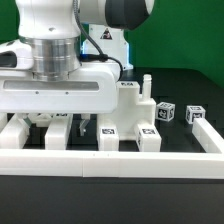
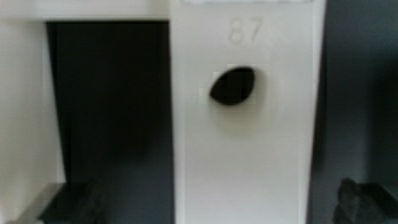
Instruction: Assemble chair
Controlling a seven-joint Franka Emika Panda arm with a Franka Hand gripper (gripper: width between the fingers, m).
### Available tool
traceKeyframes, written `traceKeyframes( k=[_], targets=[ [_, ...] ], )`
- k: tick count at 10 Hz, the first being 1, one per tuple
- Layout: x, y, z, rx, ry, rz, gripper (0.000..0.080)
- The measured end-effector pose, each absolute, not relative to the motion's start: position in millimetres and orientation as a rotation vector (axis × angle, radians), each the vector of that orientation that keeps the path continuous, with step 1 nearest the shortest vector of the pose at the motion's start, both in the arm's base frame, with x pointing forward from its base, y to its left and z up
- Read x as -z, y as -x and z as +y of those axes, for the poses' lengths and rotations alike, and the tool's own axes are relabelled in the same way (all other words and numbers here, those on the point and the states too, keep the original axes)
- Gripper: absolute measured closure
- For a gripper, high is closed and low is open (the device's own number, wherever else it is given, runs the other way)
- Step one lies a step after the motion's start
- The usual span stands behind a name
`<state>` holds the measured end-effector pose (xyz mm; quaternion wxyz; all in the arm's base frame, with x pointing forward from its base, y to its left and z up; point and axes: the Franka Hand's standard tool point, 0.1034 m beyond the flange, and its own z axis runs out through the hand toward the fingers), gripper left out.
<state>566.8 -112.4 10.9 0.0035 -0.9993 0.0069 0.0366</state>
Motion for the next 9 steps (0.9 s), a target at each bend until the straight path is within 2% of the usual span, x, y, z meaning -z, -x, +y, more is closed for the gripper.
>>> traceKeyframes(
  k=[8, 9],
  targets=[
    [-4.6, -564.5, -106.2, -0.109, 3.140, 0.000, 0.0151],
    [-4.6, -564.4, -106.2, -0.109, 3.140, 0.000, 0.0274]
  ],
)
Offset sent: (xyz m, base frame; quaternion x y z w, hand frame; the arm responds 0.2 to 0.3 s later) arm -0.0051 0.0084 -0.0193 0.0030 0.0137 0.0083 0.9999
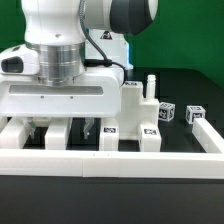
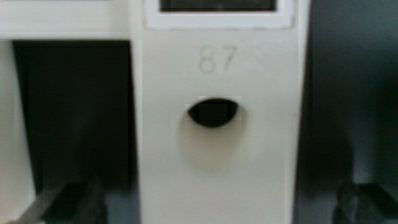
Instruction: Assemble chair
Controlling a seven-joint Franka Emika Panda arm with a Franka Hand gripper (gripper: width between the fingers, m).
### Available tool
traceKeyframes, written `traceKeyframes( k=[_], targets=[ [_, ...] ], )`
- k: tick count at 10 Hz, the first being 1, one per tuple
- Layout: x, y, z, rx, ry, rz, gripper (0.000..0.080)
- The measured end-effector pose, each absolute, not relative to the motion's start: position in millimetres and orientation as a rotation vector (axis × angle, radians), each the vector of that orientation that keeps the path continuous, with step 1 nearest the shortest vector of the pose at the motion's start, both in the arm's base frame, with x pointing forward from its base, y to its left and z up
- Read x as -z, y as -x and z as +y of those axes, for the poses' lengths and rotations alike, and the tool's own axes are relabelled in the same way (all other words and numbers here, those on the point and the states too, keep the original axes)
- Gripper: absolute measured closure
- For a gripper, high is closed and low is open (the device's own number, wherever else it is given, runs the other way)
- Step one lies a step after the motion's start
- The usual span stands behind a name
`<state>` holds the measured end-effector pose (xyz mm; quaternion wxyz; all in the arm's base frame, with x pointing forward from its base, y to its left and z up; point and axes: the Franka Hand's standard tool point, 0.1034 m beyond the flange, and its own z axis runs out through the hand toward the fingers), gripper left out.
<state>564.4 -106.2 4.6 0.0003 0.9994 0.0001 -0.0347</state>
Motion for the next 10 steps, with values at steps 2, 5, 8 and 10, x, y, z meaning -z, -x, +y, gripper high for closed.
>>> traceKeyframes(
  k=[2, 5, 8, 10],
  targets=[
    [-4.5, -564, -106, 0.109, -3.139, 0.000, 0.0412],
    [-7.5, -565, -107, 0.108, -3.141, -0.001, 0.0517],
    [-39.2, -570, -112, 0.092, -3.159, -0.004, 0.0517],
    [-74.1, -571, -108, 0.052, -3.179, -0.003, 0.0515]
  ],
)
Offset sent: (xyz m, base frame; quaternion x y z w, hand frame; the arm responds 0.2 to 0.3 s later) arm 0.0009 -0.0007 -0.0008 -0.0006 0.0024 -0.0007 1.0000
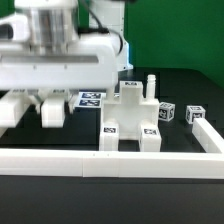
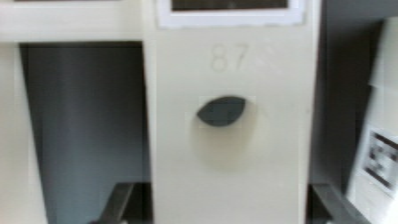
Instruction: Assemble chair
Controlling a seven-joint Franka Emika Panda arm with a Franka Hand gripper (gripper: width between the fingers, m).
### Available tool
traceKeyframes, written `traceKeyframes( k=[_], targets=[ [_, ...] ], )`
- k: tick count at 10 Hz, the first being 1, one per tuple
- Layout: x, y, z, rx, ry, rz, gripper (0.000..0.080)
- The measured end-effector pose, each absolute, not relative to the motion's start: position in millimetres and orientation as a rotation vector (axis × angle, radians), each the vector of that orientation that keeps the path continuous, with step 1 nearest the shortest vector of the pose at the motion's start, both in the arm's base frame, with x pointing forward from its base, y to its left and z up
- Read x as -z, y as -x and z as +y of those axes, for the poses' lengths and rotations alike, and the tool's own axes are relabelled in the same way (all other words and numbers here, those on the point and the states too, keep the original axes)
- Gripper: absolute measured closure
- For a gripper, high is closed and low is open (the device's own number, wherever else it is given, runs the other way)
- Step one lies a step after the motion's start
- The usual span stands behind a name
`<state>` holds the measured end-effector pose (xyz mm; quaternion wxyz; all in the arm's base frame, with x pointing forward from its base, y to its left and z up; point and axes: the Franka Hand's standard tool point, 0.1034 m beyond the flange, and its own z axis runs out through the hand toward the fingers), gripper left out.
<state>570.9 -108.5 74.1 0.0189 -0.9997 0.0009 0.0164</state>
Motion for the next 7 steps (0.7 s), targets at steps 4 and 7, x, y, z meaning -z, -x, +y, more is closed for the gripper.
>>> traceKeyframes(
  k=[4, 7],
  targets=[
    [-136.4, -578, -79, 0.038, 3.074, 0.015, 0.0515],
    [-164.5, -598, -27, 0.062, 3.064, 0.114, 0.0515]
  ],
)
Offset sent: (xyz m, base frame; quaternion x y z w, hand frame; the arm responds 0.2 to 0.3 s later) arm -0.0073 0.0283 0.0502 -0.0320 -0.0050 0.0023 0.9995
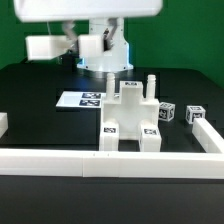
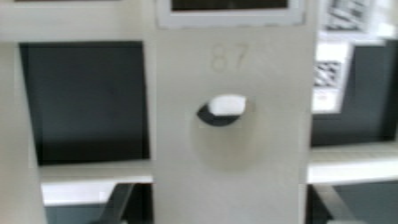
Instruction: Assemble chair
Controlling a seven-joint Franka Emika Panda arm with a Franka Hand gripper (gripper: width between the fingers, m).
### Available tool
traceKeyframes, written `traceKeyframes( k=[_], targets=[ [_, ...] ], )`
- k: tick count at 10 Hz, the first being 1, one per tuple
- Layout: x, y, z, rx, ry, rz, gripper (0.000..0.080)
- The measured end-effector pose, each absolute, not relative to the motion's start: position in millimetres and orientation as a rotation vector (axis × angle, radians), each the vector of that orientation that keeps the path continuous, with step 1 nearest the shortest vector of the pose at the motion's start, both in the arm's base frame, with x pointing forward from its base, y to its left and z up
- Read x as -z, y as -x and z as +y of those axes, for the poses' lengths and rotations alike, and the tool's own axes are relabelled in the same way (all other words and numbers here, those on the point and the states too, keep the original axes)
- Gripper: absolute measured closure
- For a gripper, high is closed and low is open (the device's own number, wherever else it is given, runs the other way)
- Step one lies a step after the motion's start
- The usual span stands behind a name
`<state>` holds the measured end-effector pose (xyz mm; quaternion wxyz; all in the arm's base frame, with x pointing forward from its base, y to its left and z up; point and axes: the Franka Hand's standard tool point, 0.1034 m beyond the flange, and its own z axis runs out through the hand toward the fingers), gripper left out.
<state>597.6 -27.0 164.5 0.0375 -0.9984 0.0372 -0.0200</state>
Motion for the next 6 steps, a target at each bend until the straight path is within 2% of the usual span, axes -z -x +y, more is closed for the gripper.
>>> traceKeyframes(
  k=[1, 4, 6],
  targets=[
    [-155.9, -600, -11, 0.068, 3.071, 0.102, 0.0515],
    [-152.8, -599, -15, 0.061, 3.070, 0.087, 0.0515],
    [-146.1, -594, 1, 0.044, 3.073, 0.152, 0.0515]
  ],
)
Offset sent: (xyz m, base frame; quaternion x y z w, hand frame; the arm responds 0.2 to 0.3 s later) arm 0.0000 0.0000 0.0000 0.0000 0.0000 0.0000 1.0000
